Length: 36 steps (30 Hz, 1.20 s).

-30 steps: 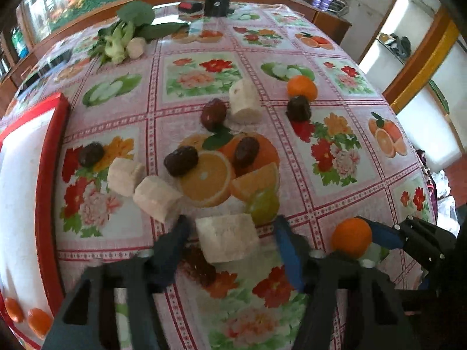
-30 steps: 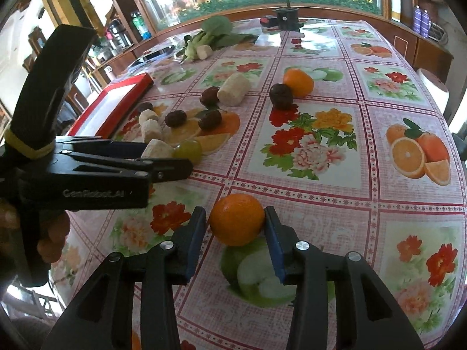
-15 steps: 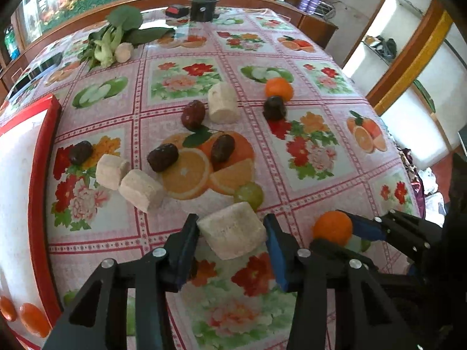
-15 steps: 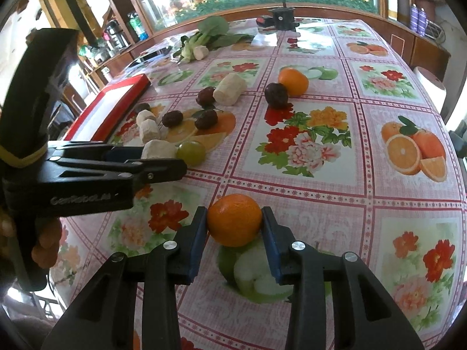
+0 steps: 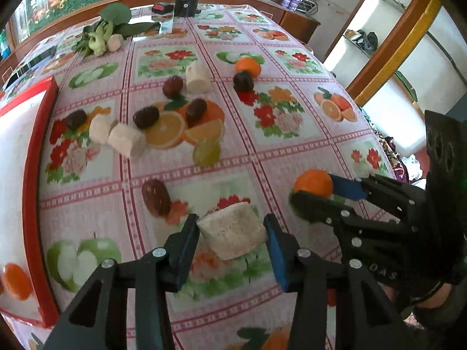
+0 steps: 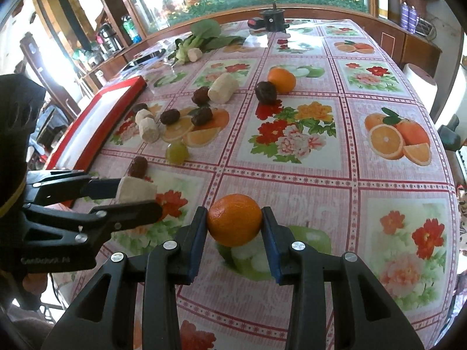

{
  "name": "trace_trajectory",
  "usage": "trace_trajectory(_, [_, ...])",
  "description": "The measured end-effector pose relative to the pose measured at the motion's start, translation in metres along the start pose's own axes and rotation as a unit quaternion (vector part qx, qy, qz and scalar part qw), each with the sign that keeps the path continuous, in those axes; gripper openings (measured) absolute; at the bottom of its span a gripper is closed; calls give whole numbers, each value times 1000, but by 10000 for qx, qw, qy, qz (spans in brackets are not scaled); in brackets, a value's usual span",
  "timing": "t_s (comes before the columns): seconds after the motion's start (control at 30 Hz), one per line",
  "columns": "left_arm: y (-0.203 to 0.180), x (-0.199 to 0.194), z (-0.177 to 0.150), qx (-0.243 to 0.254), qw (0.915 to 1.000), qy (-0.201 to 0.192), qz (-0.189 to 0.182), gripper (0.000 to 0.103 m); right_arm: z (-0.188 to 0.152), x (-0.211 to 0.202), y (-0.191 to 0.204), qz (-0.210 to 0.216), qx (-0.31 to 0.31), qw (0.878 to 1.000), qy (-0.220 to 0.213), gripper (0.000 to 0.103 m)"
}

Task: Organize fruits
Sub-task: 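Carry the orange and banana chunk over the red-rimmed tray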

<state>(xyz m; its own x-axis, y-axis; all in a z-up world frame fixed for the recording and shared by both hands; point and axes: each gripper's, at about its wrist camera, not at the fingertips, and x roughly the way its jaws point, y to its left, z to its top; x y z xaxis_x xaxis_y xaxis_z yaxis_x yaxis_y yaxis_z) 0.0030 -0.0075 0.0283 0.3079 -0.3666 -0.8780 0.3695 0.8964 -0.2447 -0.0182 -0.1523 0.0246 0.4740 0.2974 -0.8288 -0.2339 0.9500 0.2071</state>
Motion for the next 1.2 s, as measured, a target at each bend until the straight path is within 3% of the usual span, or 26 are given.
trace_trajectory(0.5, [16, -18, -28, -215, 9997, -142, 4, 48, -5, 7, 33, -91, -259, 9995, 120, 36])
trace_trajectory(1.2, [86, -75, -47, -715, 9948, -681, 256, 48, 26, 19, 124, 49, -1063, 9943, 31, 36])
